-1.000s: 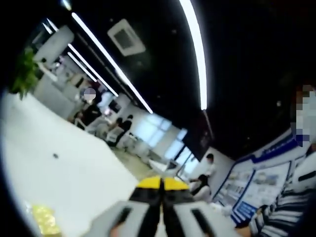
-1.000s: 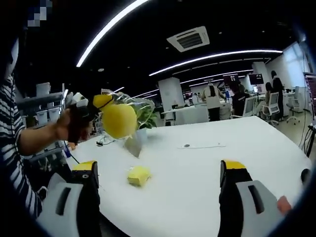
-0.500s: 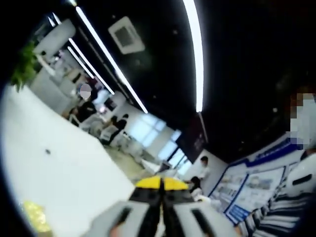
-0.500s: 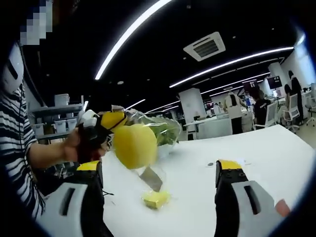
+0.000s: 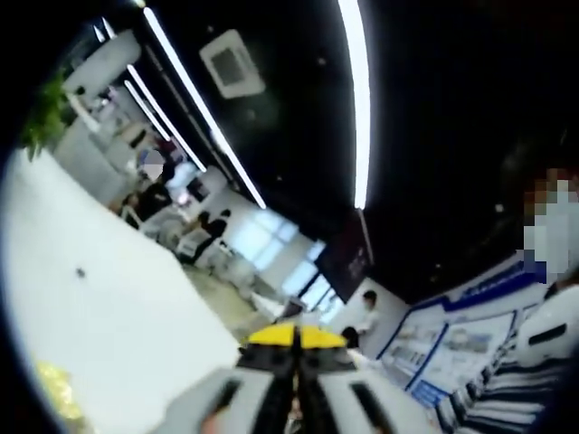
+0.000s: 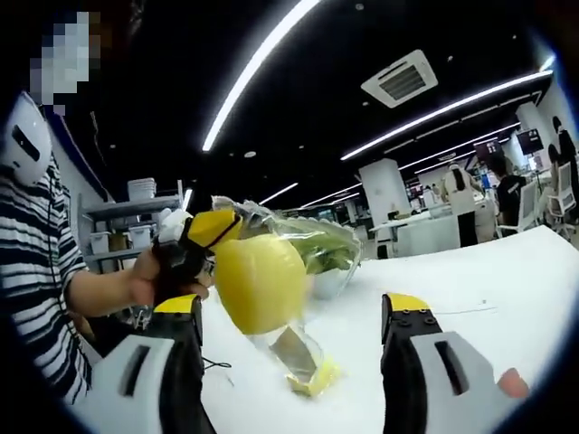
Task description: Compare the silicone blocks by pressing each to a similar depth, holding the contact briefly, and releasing to observe deformation and rebound differences across the visible hardness samples.
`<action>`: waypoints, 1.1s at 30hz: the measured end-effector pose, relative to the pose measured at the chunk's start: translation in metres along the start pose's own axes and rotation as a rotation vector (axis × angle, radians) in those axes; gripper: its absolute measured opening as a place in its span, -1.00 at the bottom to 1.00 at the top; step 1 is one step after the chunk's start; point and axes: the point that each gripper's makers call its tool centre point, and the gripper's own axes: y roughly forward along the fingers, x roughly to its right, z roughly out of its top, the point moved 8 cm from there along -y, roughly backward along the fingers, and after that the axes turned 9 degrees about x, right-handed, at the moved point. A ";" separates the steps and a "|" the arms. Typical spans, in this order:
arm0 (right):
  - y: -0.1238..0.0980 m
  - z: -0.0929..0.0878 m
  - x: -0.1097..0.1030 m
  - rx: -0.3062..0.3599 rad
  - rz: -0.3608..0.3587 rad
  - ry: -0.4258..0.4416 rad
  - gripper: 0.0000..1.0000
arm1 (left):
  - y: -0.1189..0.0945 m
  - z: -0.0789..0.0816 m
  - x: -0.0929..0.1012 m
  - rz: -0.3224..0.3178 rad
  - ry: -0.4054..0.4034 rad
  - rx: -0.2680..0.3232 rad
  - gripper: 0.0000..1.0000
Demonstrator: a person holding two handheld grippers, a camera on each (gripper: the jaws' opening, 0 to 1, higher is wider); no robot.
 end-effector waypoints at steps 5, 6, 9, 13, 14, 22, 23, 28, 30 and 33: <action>0.009 0.004 0.003 0.014 0.053 0.027 0.34 | 0.001 0.000 0.002 -0.003 0.006 -0.009 -1.00; 0.010 0.004 0.002 0.020 0.067 0.043 0.27 | 0.001 0.000 0.002 -0.003 0.005 -0.009 -1.00; 0.014 0.004 -0.003 0.024 0.140 0.093 0.02 | 0.001 0.000 0.003 -0.006 0.005 -0.010 -1.00; 0.020 -0.001 -0.008 -0.018 0.189 0.079 -0.18 | 0.002 -0.002 0.005 -0.016 0.010 -0.031 -1.00; 0.022 -0.003 -0.009 -0.021 0.184 0.077 -0.18 | 0.003 -0.002 0.004 -0.015 0.011 -0.029 -1.00; 0.022 -0.004 -0.012 -0.033 0.204 0.096 -0.41 | 0.000 0.003 0.001 -0.016 0.014 -0.014 -1.00; 0.022 -0.005 -0.012 -0.030 0.200 0.101 -0.44 | -0.001 0.003 0.001 -0.019 0.012 -0.014 -1.00; 0.023 -0.006 -0.015 -0.035 0.171 0.112 -0.56 | -0.001 0.003 -0.001 -0.013 0.015 -0.006 -1.00; 0.023 -0.007 -0.015 -0.043 0.164 0.121 -0.61 | -0.002 0.003 -0.002 -0.009 0.014 -0.008 -1.00; 0.023 -0.007 -0.015 -0.073 0.133 0.157 -0.67 | -0.002 0.003 -0.005 0.004 0.017 -0.002 -1.00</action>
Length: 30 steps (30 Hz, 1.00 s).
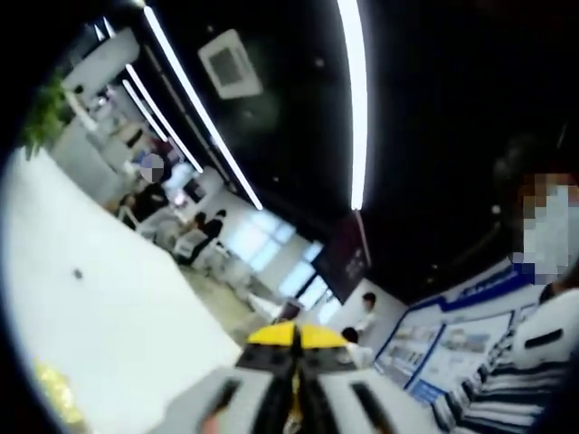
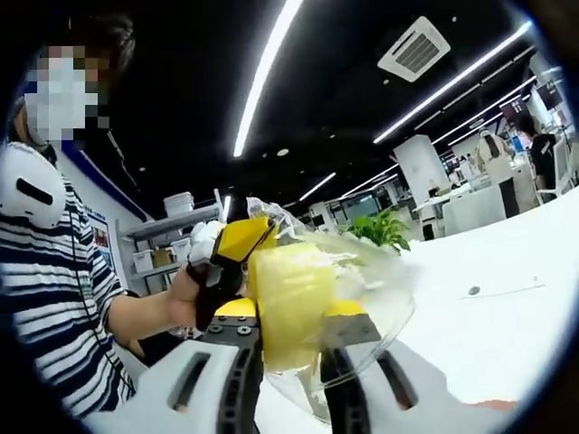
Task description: Compare the silicone blocks by pressing each to a similar depth, holding the contact briefly, and releasing to observe deformation and rebound differences across the visible hardness samples.
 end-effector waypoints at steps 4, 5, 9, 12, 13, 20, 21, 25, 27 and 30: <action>0.002 0.002 -0.002 -0.029 -0.042 0.029 -0.74 | 0.001 0.000 -0.005 0.015 -0.002 0.009 -1.00; 0.002 0.002 -0.002 -0.036 -0.055 0.034 -0.76 | 0.001 0.000 -0.005 0.017 0.001 0.008 -1.00; 0.002 0.003 -0.002 -0.055 -0.078 0.049 -0.83 | 0.003 0.000 -0.008 0.027 0.011 0.007 -1.00; 0.003 0.003 -0.002 -0.074 -0.091 0.054 -0.86 | 0.004 0.000 -0.011 0.040 0.022 -0.001 -1.00; 0.003 0.003 -0.002 -0.076 -0.097 0.054 -0.87 | 0.005 -0.001 -0.011 0.044 0.040 0.000 -1.00; 0.002 0.001 -0.001 -0.112 -0.109 0.059 -0.91 | 0.004 -0.003 -0.015 0.059 0.066 -0.020 -1.00; 0.002 0.001 0.000 -0.113 -0.116 0.063 -0.91 | 0.004 -0.003 -0.016 0.060 0.069 -0.021 -1.00; 0.002 0.001 0.000 -0.124 -0.120 0.077 -0.91 | 0.004 -0.003 -0.017 0.063 0.068 -0.021 -1.00; 0.003 0.001 0.000 -0.125 -0.121 0.072 -0.92 | 0.005 -0.003 -0.017 0.063 0.071 -0.019 -1.00; 0.002 0.002 0.000 -0.125 -0.122 0.070 -0.92 | 0.005 -0.003 -0.017 0.062 0.067 -0.019 -1.00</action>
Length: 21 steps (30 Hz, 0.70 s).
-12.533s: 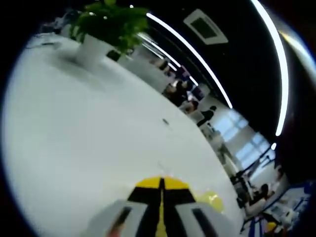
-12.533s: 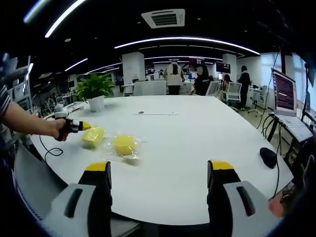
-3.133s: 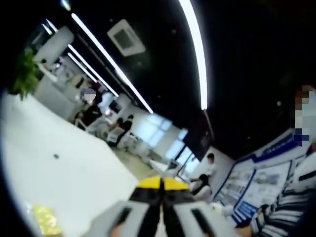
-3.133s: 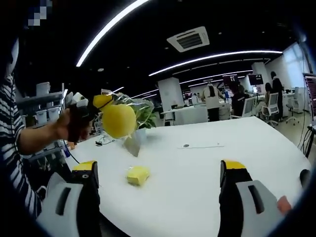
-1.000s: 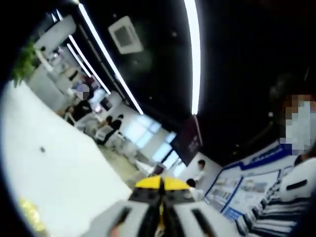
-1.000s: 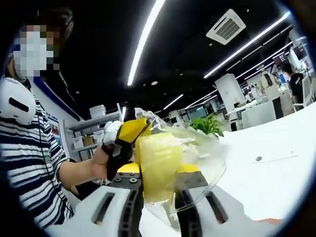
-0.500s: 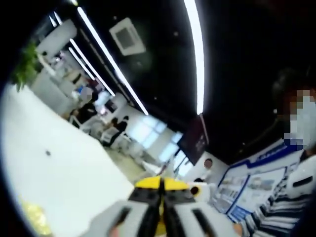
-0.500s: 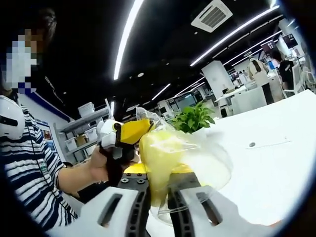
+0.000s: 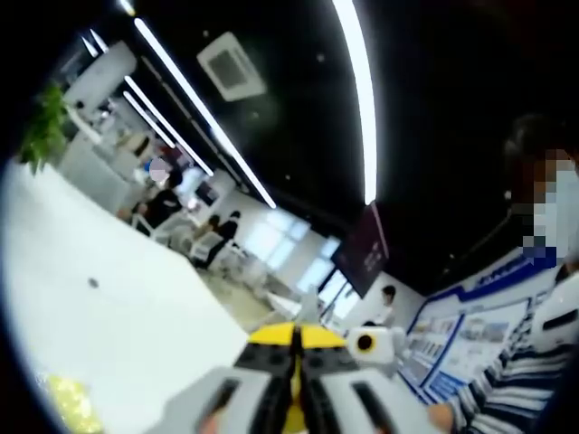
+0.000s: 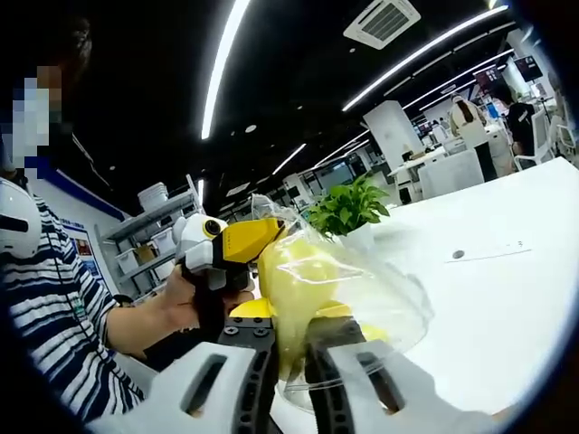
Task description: Compare the silicone blocks by pressing each to a similar depth, holding the contact briefly, and releasing to observe deformation and rebound differences across the visible hardness samples.
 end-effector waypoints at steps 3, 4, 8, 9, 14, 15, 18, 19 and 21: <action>0.000 0.000 -0.001 -0.003 -0.004 -0.016 -0.92 | 0.000 0.000 0.000 -0.001 0.003 0.001 -1.00; 0.000 0.000 -0.001 -0.006 0.000 -0.018 -0.92 | 0.000 0.000 0.000 0.002 -0.003 0.001 -1.00; -0.001 -0.001 -0.001 -0.003 -0.004 -0.014 -0.93 | 0.000 -0.001 0.000 0.003 -0.004 0.002 -1.00; -0.001 -0.001 -0.001 -0.004 -0.002 -0.007 -0.93 | 0.000 -0.001 0.000 0.005 -0.006 0.001 -1.00; 0.000 -0.001 0.000 0.003 0.002 -0.010 -0.92 | -0.001 -0.001 0.002 0.011 0.015 0.007 -1.00; 0.000 -0.001 0.000 0.008 0.004 -0.004 -0.92 | -0.001 -0.001 0.003 0.010 0.025 0.011 -1.00; 0.000 0.001 0.001 0.030 0.016 0.008 -0.90 | 0.000 0.002 0.006 0.007 0.035 0.020 -1.00; 0.000 0.001 0.001 0.031 0.015 0.012 -0.90 | 0.001 0.002 0.006 0.007 0.032 0.022 -1.00; 0.000 0.002 0.001 0.038 0.016 0.005 -0.89 | 0.002 0.002 0.006 0.006 0.031 0.028 -1.00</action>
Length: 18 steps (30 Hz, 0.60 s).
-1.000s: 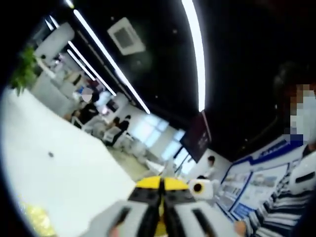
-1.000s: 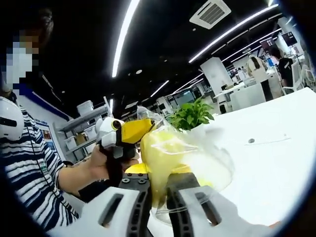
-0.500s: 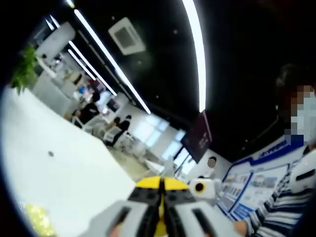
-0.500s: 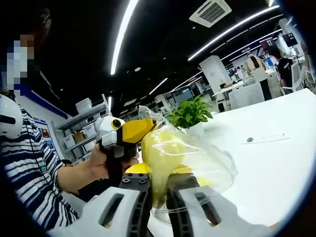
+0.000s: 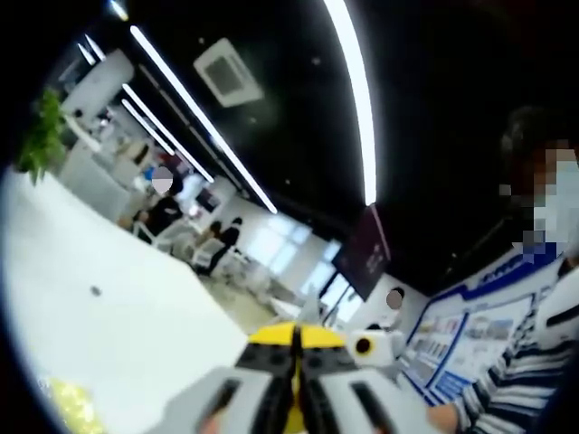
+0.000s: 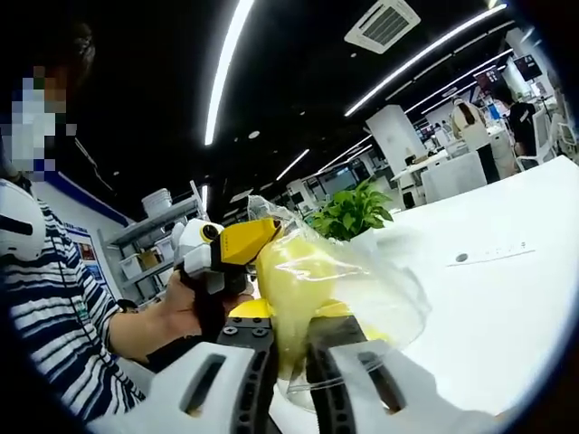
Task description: Compare the silicone blocks by pressing each to a similar depth, holding the contact briefly, and releasing to observe deformation and rebound differences across the visible hardness samples.
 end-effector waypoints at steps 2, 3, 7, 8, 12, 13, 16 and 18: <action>-0.001 0.001 0.000 0.003 0.006 0.007 -0.87 | 0.001 0.000 0.001 -0.007 -0.020 0.003 -1.00; -0.001 0.002 0.000 0.012 0.006 -0.006 -0.86 | 0.001 0.001 0.001 -0.006 -0.023 0.008 -1.00; -0.003 0.004 -0.001 0.015 0.013 0.004 -0.81 | 0.003 0.001 0.004 -0.015 -0.025 0.008 -1.00; -0.003 0.005 -0.002 0.016 0.016 -0.004 -0.80 | 0.004 0.001 0.005 -0.017 -0.031 0.010 -1.00; -0.005 0.009 -0.001 0.017 0.019 0.011 -0.75 | 0.006 0.003 0.009 -0.026 -0.027 0.014 -1.00; -0.005 0.010 -0.002 0.023 0.021 0.013 -0.74 | 0.006 0.003 0.010 -0.031 -0.026 0.017 -1.00; -0.005 0.012 -0.003 0.034 0.027 -0.008 -0.71 | 0.008 0.005 0.013 -0.038 -0.023 0.018 -1.00; -0.006 0.012 -0.003 0.043 0.028 -0.015 -0.68 | 0.008 0.005 0.013 -0.042 -0.026 0.018 -1.00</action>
